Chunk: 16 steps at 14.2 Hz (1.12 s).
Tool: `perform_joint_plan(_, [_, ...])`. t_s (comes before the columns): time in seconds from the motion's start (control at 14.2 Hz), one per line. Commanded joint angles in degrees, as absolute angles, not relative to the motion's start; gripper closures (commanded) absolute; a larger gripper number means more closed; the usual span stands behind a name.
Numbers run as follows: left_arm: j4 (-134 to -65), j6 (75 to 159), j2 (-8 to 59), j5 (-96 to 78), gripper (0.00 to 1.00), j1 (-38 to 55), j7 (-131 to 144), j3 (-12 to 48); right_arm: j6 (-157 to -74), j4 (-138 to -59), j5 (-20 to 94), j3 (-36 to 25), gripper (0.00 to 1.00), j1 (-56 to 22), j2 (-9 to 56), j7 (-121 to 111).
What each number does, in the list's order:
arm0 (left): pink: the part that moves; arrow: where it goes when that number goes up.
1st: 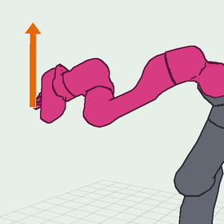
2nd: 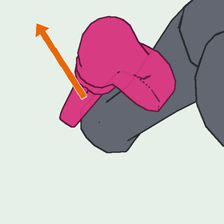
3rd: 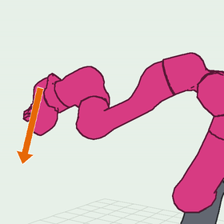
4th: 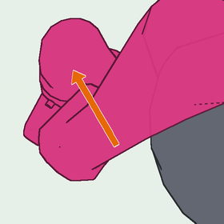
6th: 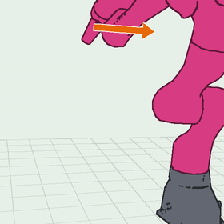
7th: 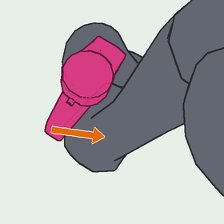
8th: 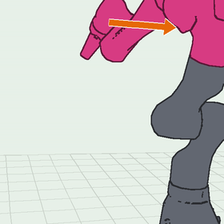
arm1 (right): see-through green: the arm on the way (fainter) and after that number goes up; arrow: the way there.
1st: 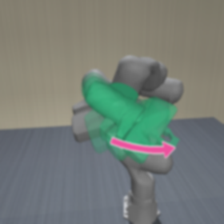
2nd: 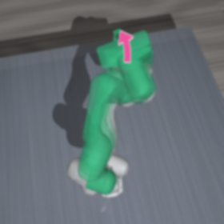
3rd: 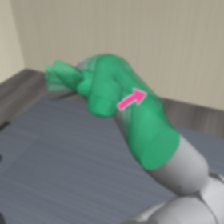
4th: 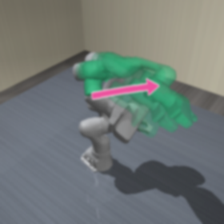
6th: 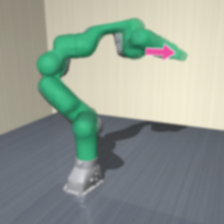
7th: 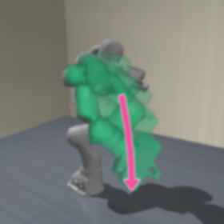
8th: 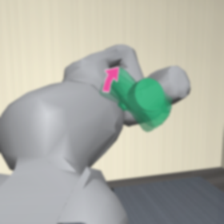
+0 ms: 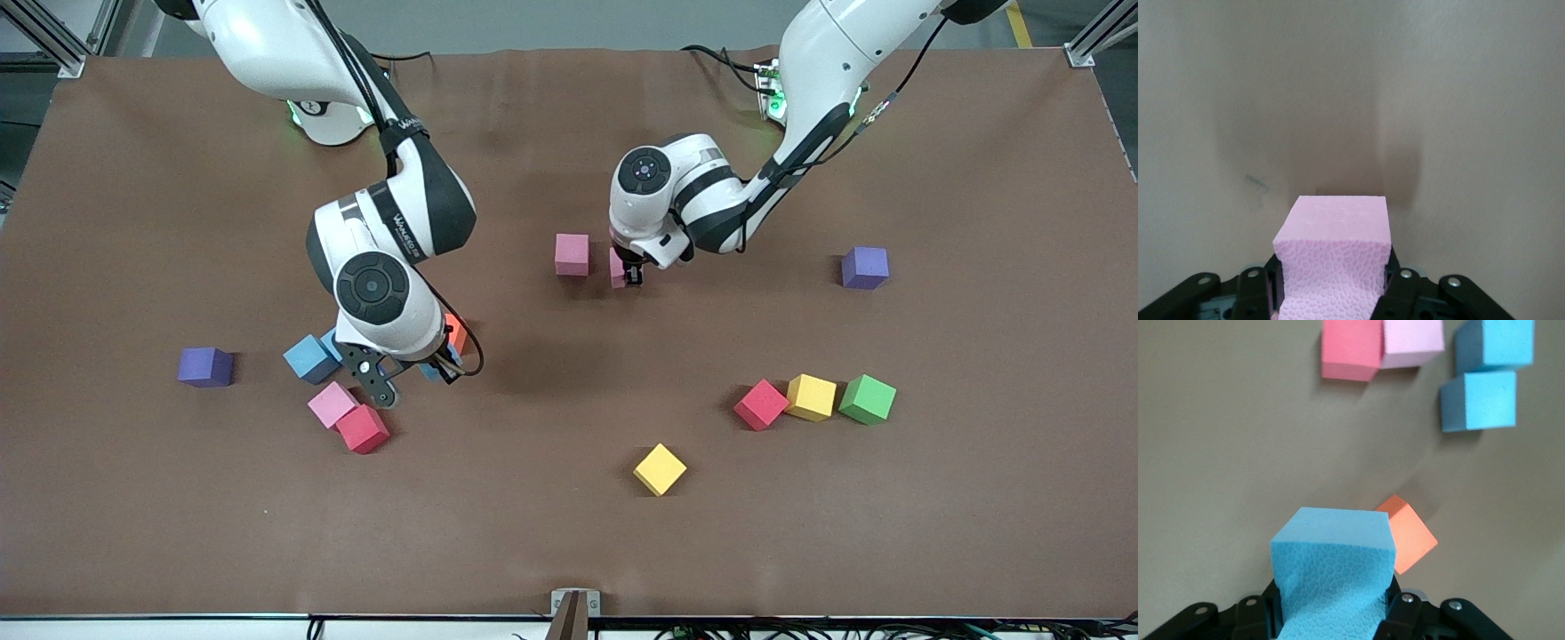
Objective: Arrange 11 blocks into digit 3
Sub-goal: 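Carry the pink cube toward the first pink while the right gripper brings blue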
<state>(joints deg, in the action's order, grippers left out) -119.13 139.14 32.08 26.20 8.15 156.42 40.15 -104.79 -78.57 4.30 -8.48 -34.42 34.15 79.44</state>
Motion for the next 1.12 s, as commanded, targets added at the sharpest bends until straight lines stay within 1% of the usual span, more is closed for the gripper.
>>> perform_joint_plan(0.0, [-121.72,142.46,30.59,26.54,0.85,8.0,161.28,41.31,-104.41,-81.47,4.39,-8.35,1.0,-36.29,31.91,86.37])
perform_joint_plan(0.14, [-122.87,145.88,30.76,26.72,0.85,8.09,161.28,41.4,-105.03,-82.35,5.09,-8.35,1.0,-38.22,31.91,91.91])
perform_joint_plan(0.28, [-122.96,147.04,31.46,26.72,0.85,8.26,161.28,41.48,-107.56,-85.67,8.33,-8.35,1.0,-38.15,30.25,97.1])
perform_joint_plan(0.49, [-122.78,147.13,32.16,26.72,0.85,9.4,161.37,41.4,-117.39,-99.36,12.56,-8.35,1.0,-37.7,23.22,99.49])
perform_joint_plan(0.7, [-122.52,147.22,32.87,26.72,0.85,9.67,161.37,41.4,-128.11,-109.31,12.57,-5.73,1.0,-38.41,20.31,106.06])
perform_joint_plan(0.84, [-122.52,147.22,32.96,26.72,0.85,9.75,161.37,41.4,-131.3,-112.57,12.57,-3.35,1.0,-38.41,20.3,111.07])
perform_joint_plan(1.05, [-122.26,147.22,32.96,26.72,0.85,9.67,161.37,41.31,-132.45,-114.95,12.57,-0.62,1.0,-39.63,20.3,116.96])
